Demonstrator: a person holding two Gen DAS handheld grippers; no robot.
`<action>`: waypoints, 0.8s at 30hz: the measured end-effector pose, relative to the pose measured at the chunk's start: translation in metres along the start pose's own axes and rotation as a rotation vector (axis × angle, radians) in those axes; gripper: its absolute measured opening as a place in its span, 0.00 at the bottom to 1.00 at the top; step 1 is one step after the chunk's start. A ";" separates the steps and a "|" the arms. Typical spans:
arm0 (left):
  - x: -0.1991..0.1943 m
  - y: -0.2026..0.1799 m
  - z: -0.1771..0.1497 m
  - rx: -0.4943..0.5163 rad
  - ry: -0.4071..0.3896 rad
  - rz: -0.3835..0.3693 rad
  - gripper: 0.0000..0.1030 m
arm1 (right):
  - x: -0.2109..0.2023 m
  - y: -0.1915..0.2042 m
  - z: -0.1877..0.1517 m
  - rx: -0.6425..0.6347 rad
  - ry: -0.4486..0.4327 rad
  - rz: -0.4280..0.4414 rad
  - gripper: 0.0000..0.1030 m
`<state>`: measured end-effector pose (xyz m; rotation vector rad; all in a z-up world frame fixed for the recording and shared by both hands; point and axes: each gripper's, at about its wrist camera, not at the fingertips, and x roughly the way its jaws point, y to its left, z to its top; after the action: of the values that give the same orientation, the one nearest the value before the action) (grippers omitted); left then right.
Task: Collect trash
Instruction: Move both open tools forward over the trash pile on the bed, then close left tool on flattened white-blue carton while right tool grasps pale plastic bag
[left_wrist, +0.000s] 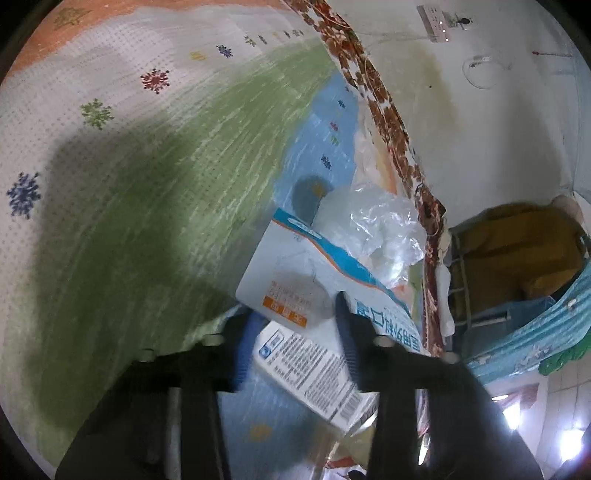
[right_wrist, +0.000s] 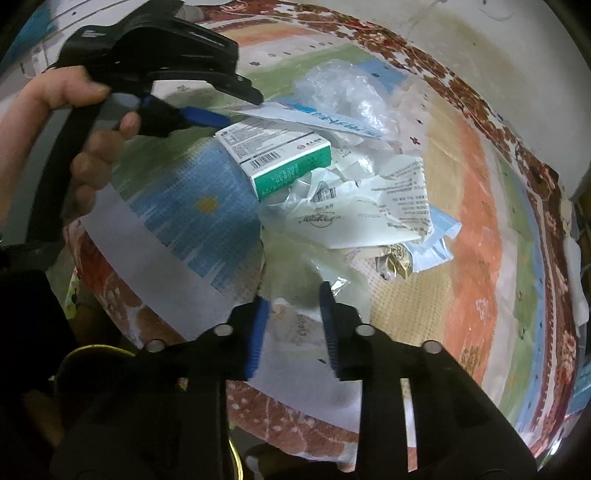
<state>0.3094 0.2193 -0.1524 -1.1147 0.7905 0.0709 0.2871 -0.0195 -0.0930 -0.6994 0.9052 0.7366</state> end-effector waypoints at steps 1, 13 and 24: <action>0.001 -0.003 0.001 0.009 -0.006 0.012 0.13 | 0.000 -0.001 0.000 0.004 0.000 0.005 0.16; -0.042 -0.043 0.001 0.050 -0.120 -0.061 0.00 | -0.024 -0.011 0.010 0.094 -0.044 0.134 0.05; -0.103 -0.076 0.008 0.163 -0.172 -0.006 0.00 | -0.060 -0.021 0.018 0.131 -0.126 0.176 0.05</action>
<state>0.2702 0.2235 -0.0299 -0.9435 0.6277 0.0940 0.2863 -0.0331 -0.0281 -0.4563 0.8985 0.8590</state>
